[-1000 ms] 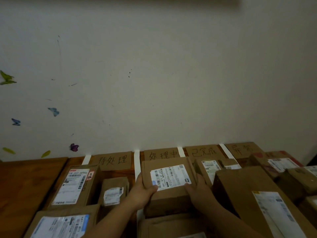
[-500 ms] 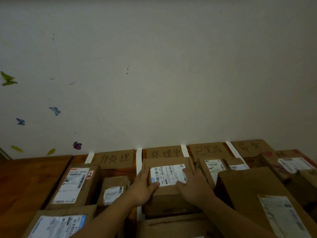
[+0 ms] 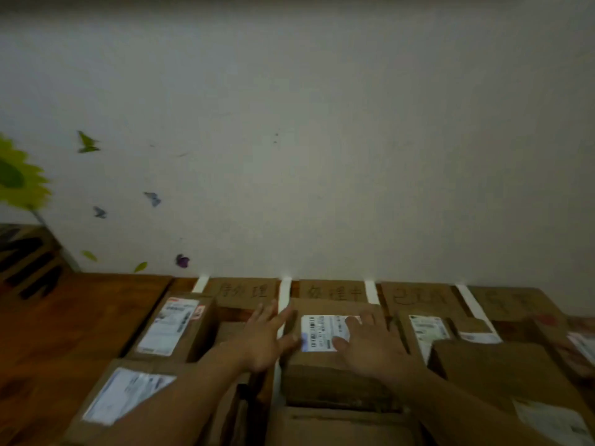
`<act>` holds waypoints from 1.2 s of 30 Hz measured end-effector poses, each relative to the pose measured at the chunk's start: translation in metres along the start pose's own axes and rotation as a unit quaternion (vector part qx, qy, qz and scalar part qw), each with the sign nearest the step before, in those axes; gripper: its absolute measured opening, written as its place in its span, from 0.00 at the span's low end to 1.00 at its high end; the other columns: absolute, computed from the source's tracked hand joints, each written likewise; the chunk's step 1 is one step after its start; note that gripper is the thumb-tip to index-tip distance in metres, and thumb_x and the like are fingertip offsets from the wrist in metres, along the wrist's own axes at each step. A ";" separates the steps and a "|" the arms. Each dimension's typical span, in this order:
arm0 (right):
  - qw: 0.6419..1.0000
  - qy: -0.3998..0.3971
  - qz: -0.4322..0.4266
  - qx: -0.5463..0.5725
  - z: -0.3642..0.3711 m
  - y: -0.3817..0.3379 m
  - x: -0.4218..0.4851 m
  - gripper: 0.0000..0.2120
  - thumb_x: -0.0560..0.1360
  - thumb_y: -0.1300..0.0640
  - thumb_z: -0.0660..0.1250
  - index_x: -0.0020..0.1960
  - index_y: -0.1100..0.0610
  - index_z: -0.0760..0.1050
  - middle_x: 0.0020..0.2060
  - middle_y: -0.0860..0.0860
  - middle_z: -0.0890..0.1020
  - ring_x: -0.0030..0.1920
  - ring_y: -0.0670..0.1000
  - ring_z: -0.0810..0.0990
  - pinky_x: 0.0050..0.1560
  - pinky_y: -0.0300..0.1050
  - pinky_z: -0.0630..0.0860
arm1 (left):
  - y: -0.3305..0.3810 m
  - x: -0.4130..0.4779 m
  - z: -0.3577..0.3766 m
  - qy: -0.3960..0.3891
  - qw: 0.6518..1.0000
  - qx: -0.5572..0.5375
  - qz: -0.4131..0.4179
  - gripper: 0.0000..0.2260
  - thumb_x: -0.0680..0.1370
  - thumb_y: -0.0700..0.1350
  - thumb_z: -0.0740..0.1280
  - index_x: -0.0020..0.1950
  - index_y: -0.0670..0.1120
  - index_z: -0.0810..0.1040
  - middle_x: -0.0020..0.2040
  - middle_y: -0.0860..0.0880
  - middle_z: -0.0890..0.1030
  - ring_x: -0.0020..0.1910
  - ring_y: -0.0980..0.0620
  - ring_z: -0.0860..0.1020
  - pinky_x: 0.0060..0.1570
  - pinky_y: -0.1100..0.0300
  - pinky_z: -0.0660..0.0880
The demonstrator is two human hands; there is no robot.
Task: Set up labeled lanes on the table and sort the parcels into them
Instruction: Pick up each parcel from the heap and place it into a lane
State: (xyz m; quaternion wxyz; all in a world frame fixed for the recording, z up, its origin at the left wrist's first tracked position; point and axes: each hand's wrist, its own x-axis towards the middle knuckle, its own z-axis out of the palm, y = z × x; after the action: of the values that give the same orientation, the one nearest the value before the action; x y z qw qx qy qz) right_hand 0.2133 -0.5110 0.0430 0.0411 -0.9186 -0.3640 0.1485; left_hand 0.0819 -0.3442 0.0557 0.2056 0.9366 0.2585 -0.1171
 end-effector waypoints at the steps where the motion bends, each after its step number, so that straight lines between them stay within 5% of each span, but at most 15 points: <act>1: 1.000 0.002 -0.011 -0.009 -0.005 -0.007 0.004 0.32 0.77 0.35 0.50 0.76 0.50 0.57 0.77 0.54 0.56 0.76 0.58 0.51 0.75 0.60 0.46 | -0.009 -0.010 -0.010 0.014 1.000 -0.005 -0.015 0.30 0.78 0.64 0.53 0.77 0.59 0.46 0.78 0.51 0.42 0.77 0.47 0.39 0.75 0.44 0.44; 6: 0.995 0.008 -0.101 -0.012 -0.021 -0.087 0.011 0.31 0.78 0.35 0.49 0.74 0.51 0.62 0.73 0.55 0.65 0.71 0.58 0.63 0.70 0.56 0.62 | -0.094 -0.074 -0.059 0.067 0.995 0.012 -0.074 0.46 0.67 0.76 0.47 0.78 0.50 0.48 0.79 0.46 0.46 0.77 0.47 0.42 0.74 0.54 0.42; 8: 0.991 0.014 -0.133 -0.017 -0.023 -0.133 0.010 0.31 0.77 0.34 0.50 0.72 0.52 0.64 0.70 0.55 0.68 0.68 0.57 0.67 0.66 0.54 0.67 | -0.133 -0.106 -0.077 0.092 0.990 0.014 -0.104 0.35 0.77 0.65 0.52 0.78 0.49 0.46 0.78 0.47 0.45 0.77 0.48 0.41 0.73 0.56 0.40; 10: 0.985 0.017 -0.168 -0.021 -0.023 -0.183 0.007 0.29 0.77 0.34 0.51 0.71 0.50 0.67 0.69 0.54 0.70 0.67 0.56 0.69 0.65 0.52 0.68 | -0.174 -0.140 -0.091 0.111 0.985 -0.002 -0.135 0.30 0.81 0.56 0.54 0.78 0.49 0.45 0.78 0.47 0.45 0.77 0.47 0.41 0.73 0.57 0.41; 14: 0.974 0.015 -0.221 -0.039 -0.018 -0.293 -0.009 0.27 0.78 0.36 0.53 0.71 0.49 0.65 0.66 0.54 0.73 0.64 0.56 0.73 0.58 0.48 0.70 | -0.274 -0.207 -0.107 0.129 0.967 -0.065 -0.208 0.31 0.80 0.59 0.56 0.78 0.53 0.46 0.78 0.48 0.44 0.77 0.45 0.41 0.73 0.52 0.45; 24: 0.960 -0.029 -0.277 -0.014 0.014 -0.536 -0.031 0.30 0.77 0.36 0.55 0.71 0.54 0.67 0.69 0.55 0.71 0.66 0.56 0.71 0.63 0.48 0.70 | -0.481 -0.346 -0.144 0.150 0.930 -0.178 -0.286 0.31 0.79 0.59 0.58 0.78 0.54 0.49 0.79 0.47 0.46 0.77 0.44 0.42 0.74 0.48 0.47; 36: 0.954 -0.050 -0.296 0.005 0.045 -0.708 0.065 0.27 0.78 0.38 0.56 0.72 0.53 0.65 0.70 0.54 0.69 0.67 0.55 0.70 0.65 0.48 0.68 | -0.645 -0.329 -0.198 0.170 0.908 -0.223 -0.310 0.30 0.79 0.57 0.59 0.78 0.54 0.50 0.79 0.48 0.48 0.77 0.45 0.47 0.74 0.48 0.50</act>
State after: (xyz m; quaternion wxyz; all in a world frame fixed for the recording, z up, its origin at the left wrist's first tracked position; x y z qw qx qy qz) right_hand -0.2204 0.0499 0.1148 0.0694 -0.7608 -0.6204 0.1774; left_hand -0.5146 0.1044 0.1290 0.3152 0.7445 0.5866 0.0466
